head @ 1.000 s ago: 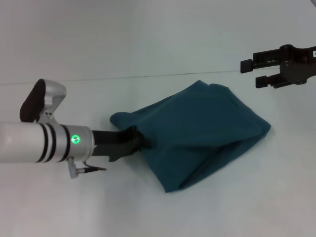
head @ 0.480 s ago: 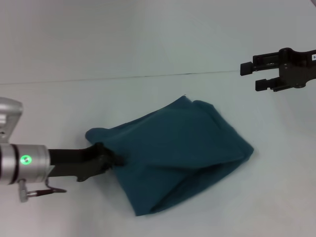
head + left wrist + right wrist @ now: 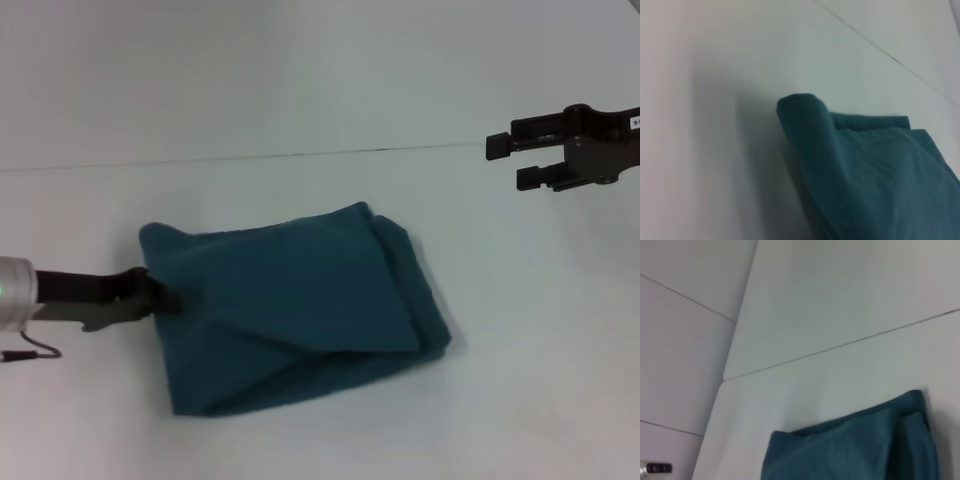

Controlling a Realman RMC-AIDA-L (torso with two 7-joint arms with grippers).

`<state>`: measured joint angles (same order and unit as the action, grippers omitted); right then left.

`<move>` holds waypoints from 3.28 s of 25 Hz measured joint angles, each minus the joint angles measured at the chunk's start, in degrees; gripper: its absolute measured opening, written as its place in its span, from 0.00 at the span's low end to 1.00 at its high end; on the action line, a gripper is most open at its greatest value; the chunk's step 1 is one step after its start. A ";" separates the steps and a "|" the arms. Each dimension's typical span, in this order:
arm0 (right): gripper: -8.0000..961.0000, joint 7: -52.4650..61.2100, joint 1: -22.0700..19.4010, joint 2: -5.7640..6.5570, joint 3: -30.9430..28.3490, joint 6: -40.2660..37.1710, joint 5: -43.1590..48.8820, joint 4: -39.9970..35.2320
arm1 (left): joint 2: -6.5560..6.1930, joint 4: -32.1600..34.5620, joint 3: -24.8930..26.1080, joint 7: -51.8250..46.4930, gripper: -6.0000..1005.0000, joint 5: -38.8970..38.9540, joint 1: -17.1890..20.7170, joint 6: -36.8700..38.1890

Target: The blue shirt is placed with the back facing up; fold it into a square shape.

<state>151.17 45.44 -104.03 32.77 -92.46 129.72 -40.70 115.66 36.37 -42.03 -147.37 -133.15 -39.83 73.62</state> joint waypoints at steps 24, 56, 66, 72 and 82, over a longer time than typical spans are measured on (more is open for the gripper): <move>0.89 -0.09 -0.08 0.06 -0.22 0.02 0.00 0.63 | -0.75 5.28 4.34 6.00 0.16 -1.08 -0.08 3.20; 0.89 -1.63 -0.32 -0.33 0.19 -0.07 0.01 1.52 | 3.31 3.40 10.38 0.59 0.64 8.72 6.72 9.35; 0.89 -26.15 -1.43 -2.44 0.27 -7.68 -0.01 2.21 | 0.89 9.96 19.60 31.18 0.64 13.33 9.83 33.33; 0.89 -38.01 -4.17 -5.77 0.37 -12.75 -0.18 2.16 | 2.68 10.68 18.85 44.89 0.65 13.03 12.96 39.82; 0.89 -41.87 -7.99 -9.64 10.67 -14.61 0.29 2.75 | 4.52 10.85 8.40 45.35 0.65 9.16 14.13 39.86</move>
<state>109.30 37.45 -113.67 43.44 -107.07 130.01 -37.95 120.18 47.22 -33.63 -102.02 -123.99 -25.71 113.48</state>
